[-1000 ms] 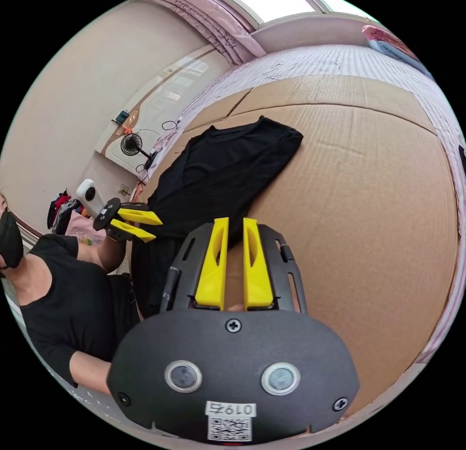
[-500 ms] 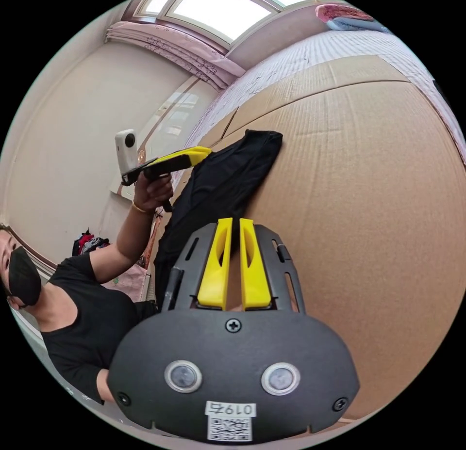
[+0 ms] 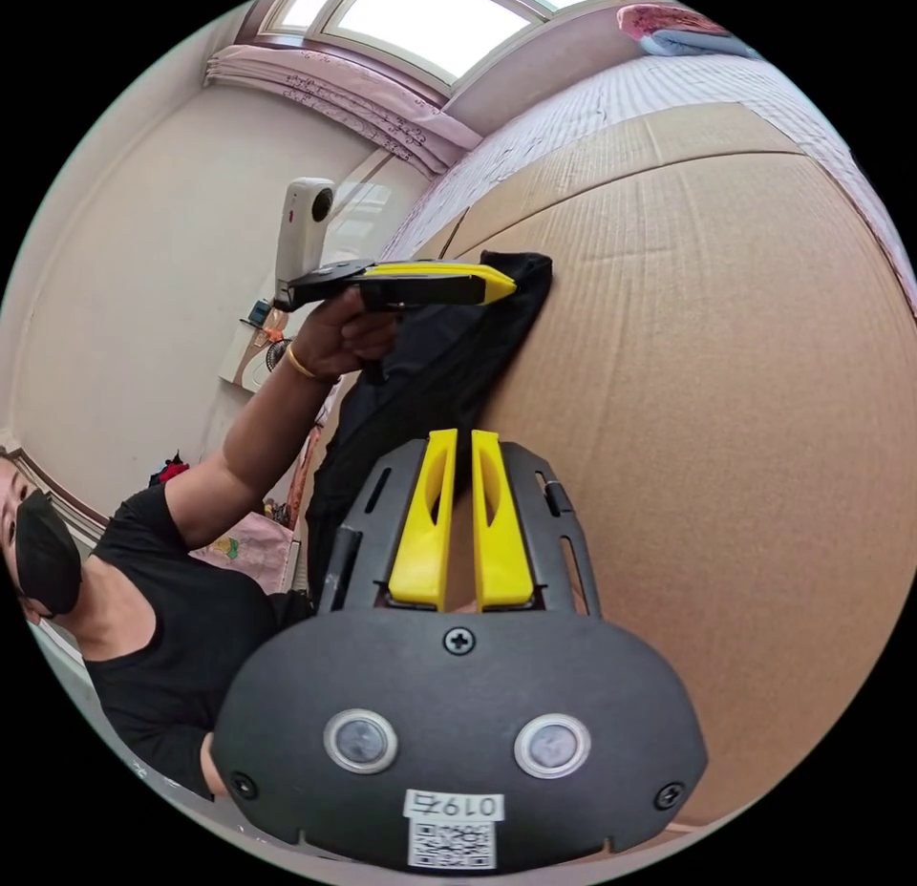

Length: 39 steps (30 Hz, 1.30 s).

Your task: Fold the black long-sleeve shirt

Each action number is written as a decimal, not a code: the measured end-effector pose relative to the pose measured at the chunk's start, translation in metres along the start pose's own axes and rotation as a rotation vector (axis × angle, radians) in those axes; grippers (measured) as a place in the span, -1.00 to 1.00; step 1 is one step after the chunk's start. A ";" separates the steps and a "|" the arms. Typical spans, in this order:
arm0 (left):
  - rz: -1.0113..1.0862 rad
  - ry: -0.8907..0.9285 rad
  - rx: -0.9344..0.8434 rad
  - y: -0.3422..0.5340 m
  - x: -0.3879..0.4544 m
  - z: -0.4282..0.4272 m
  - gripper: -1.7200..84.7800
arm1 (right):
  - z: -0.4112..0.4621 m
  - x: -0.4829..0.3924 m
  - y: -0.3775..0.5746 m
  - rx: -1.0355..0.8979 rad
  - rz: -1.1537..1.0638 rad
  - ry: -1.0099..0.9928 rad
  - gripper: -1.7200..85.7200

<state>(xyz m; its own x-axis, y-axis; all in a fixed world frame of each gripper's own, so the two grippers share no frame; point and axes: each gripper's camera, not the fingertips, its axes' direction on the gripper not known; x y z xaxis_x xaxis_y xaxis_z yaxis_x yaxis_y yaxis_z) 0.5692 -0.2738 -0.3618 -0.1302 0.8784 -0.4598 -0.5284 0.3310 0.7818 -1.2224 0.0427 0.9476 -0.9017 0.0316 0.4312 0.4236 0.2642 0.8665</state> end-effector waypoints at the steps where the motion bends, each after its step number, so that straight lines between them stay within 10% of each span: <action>1: -0.001 0.004 0.006 -0.002 -0.003 -0.003 -0.93 | 0.001 -0.001 -0.002 -0.001 0.001 -0.001 -0.93; 20: 0.066 0.065 0.024 -0.039 -0.022 -0.019 -0.94 | -0.011 -0.038 -0.076 0.139 -0.054 0.206 -0.84; 39: 0.139 0.054 0.162 -0.015 -0.034 -0.035 -0.94 | 0.091 -0.047 -0.269 -0.271 -0.002 0.430 -0.80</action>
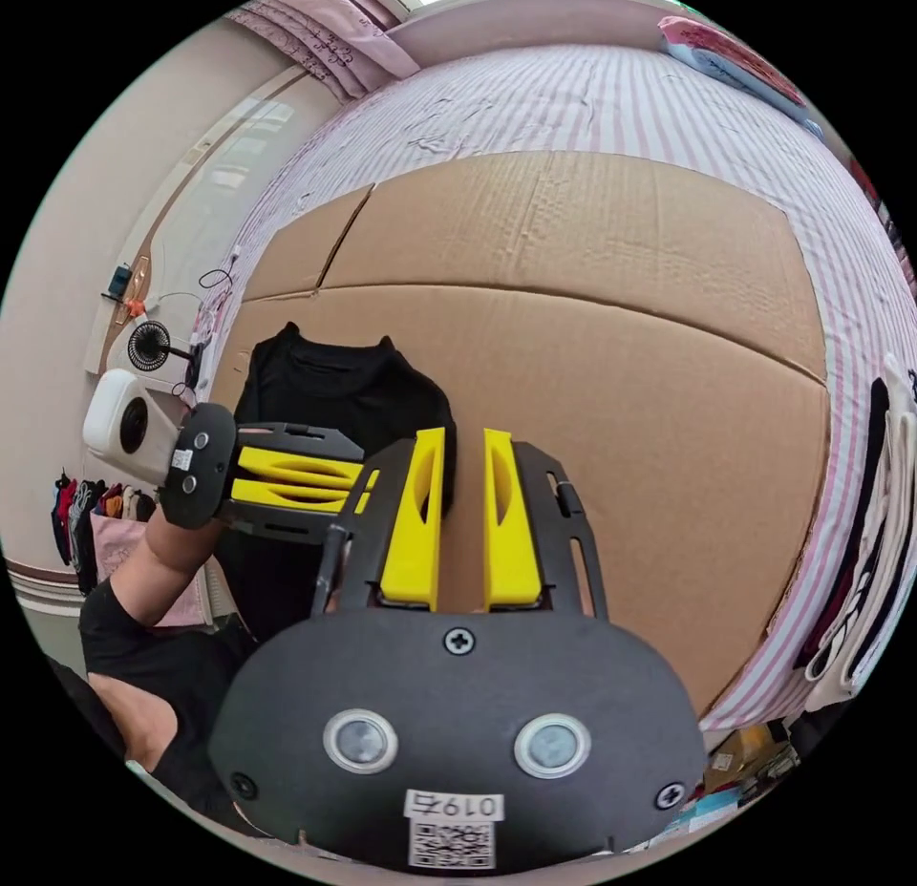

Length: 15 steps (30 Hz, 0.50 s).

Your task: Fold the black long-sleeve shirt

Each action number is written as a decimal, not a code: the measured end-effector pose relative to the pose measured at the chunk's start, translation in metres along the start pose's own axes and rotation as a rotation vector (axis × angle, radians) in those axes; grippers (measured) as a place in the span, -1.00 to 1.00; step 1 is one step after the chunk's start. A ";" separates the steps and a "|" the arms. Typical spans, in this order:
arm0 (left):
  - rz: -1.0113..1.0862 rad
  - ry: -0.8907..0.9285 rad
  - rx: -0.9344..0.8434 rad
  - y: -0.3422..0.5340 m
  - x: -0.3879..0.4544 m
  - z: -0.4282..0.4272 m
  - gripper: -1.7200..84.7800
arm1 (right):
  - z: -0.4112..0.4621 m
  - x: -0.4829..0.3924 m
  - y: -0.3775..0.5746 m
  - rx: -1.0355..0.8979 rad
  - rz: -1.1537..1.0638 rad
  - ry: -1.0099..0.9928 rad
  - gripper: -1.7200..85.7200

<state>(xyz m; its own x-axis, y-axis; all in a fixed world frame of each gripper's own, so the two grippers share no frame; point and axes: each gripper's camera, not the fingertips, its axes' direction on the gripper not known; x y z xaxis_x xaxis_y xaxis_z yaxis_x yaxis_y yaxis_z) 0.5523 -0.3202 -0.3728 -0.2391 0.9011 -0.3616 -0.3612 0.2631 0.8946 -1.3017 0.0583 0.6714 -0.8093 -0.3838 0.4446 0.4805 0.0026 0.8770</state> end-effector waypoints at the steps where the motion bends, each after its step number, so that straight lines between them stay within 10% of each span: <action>1: 0.003 0.004 0.003 0.001 -0.001 -0.001 -0.94 | 0.001 -0.002 -0.007 -0.024 -0.006 0.005 -0.80; 15: -0.027 0.012 0.026 0.024 -0.011 -0.015 -0.94 | 0.004 -0.044 -0.055 -0.119 -0.076 0.195 -0.97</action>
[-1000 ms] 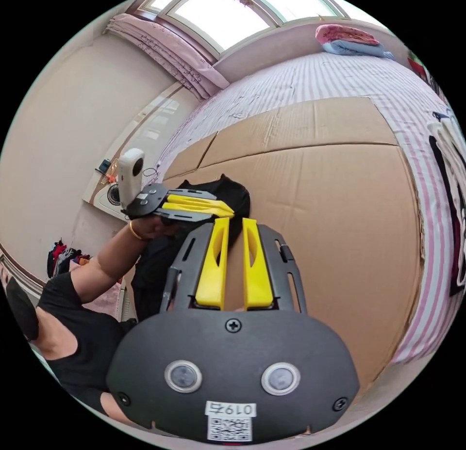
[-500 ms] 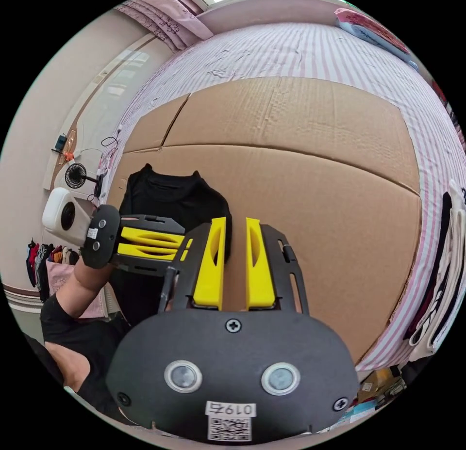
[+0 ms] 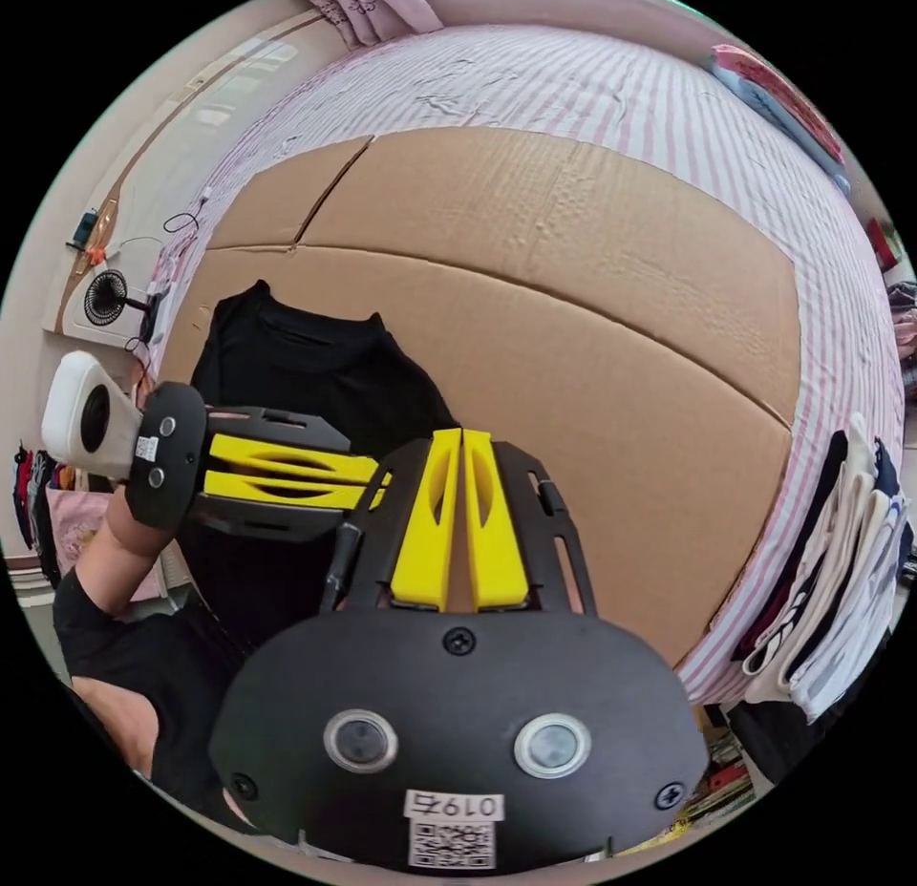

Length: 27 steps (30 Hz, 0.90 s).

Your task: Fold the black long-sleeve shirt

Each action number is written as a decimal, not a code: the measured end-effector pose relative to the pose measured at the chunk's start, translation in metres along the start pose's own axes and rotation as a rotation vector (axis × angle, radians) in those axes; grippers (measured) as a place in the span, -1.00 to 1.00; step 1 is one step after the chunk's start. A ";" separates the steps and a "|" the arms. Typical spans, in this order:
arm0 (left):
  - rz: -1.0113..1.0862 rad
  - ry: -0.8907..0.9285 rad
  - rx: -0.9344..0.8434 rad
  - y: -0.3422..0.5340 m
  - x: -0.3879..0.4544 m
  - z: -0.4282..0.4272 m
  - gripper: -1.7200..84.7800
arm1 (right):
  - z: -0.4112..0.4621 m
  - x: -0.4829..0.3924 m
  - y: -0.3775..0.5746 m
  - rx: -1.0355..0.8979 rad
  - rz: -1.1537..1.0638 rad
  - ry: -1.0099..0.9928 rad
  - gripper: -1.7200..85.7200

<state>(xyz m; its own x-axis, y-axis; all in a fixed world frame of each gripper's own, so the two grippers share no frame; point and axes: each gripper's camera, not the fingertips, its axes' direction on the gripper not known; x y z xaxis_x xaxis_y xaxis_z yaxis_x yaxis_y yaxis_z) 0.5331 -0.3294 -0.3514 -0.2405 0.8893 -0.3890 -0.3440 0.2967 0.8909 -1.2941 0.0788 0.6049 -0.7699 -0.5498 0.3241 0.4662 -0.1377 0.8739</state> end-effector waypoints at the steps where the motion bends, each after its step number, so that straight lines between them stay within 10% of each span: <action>1: -0.027 0.000 -0.003 0.003 -0.004 -0.002 -0.94 | 0.000 -0.006 -0.003 -0.008 0.003 0.061 -0.98; 27: -0.266 0.005 -0.135 0.086 -0.032 -0.025 -0.93 | -0.062 0.009 0.058 0.255 0.081 -0.075 -0.92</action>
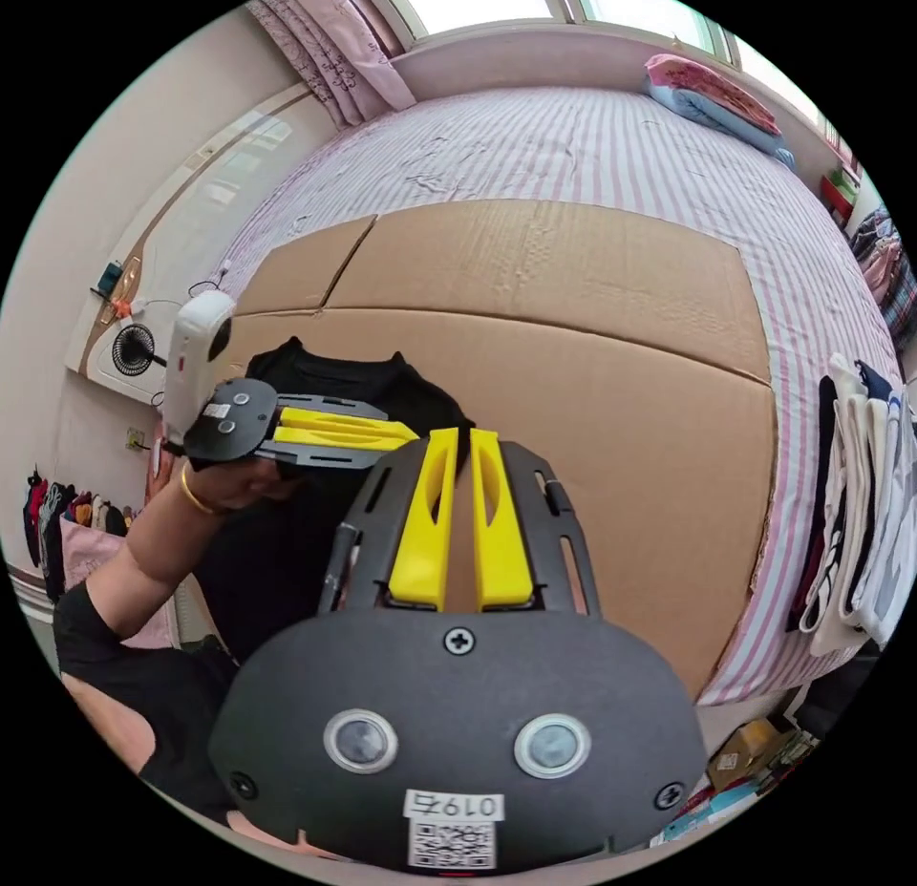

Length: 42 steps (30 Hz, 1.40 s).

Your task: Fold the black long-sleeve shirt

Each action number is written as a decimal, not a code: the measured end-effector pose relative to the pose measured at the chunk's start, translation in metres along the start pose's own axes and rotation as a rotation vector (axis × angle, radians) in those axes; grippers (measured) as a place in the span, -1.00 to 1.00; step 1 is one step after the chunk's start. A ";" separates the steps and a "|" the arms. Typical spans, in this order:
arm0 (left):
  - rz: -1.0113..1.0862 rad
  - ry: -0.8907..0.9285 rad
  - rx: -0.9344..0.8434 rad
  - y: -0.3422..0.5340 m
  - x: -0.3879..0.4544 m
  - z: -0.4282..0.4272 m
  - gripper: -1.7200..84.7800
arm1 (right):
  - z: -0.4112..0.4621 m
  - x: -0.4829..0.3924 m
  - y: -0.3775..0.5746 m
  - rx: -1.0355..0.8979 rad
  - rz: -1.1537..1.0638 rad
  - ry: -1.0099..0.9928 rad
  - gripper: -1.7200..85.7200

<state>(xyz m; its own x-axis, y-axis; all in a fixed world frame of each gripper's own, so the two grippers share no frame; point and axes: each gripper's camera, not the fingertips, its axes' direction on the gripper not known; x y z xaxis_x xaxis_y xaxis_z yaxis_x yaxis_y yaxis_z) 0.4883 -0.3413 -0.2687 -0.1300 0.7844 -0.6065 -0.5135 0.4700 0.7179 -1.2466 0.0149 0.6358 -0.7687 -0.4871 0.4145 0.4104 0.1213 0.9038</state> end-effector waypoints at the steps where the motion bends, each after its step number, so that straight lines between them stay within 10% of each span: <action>1: 0.001 0.004 0.004 0.006 -0.001 -0.002 -0.93 | -0.006 -0.007 0.012 0.031 -0.024 -0.019 -0.93; 15: -0.009 0.056 0.072 0.131 -0.018 -0.061 -0.92 | -0.022 -0.006 0.087 0.093 0.045 0.029 -0.97; 29: 0.004 -0.169 0.029 0.486 -0.025 -0.156 -0.82 | -0.025 -0.005 0.062 0.032 -0.041 0.020 -0.98; 42: -0.029 -0.232 -0.068 0.574 -0.039 -0.145 -0.91 | -0.026 -0.045 0.082 -0.001 -0.136 0.087 -0.97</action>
<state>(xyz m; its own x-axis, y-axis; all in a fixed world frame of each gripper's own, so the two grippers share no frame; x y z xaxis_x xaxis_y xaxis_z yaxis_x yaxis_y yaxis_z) 0.0761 -0.1608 0.1178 0.0796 0.8468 -0.5258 -0.5714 0.4710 0.6720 -1.1656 0.0246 0.6883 -0.7720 -0.5717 0.2777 0.3062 0.0483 0.9507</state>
